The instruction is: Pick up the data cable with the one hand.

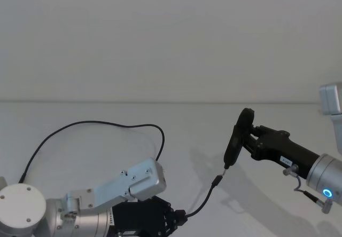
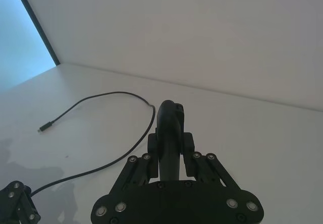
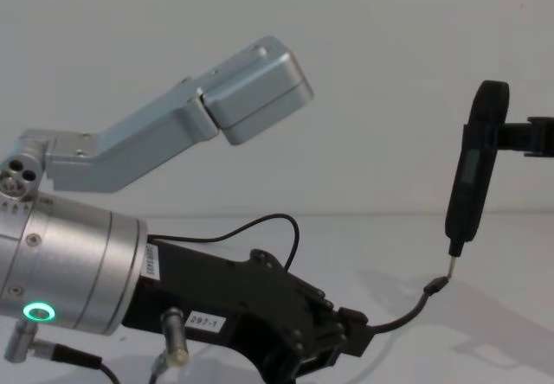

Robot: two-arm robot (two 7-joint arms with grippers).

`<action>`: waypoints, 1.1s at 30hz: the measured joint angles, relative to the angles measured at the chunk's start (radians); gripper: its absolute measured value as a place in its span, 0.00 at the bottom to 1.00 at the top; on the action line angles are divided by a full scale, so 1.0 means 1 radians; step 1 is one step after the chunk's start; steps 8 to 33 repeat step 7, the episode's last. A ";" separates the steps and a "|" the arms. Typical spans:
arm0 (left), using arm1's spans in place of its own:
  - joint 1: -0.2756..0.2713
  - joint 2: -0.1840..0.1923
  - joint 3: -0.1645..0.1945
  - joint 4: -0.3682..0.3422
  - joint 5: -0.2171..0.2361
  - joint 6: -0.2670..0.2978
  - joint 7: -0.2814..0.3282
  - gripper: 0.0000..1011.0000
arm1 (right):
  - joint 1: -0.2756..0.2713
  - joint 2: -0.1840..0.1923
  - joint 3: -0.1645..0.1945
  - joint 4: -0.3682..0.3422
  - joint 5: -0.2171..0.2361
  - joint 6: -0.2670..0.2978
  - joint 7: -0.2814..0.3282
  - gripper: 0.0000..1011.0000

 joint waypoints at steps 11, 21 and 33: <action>0.000 0.000 0.000 0.000 0.000 0.000 0.000 0.05 | 0.001 0.001 -0.001 0.000 0.001 0.000 -0.001 0.28; 0.000 0.000 0.000 0.000 0.000 0.000 0.000 0.05 | 0.001 0.001 -0.001 0.000 0.001 0.000 -0.001 0.28; 0.000 0.000 0.000 0.000 0.000 0.000 0.000 0.05 | 0.001 0.001 -0.001 0.000 0.001 0.000 -0.001 0.28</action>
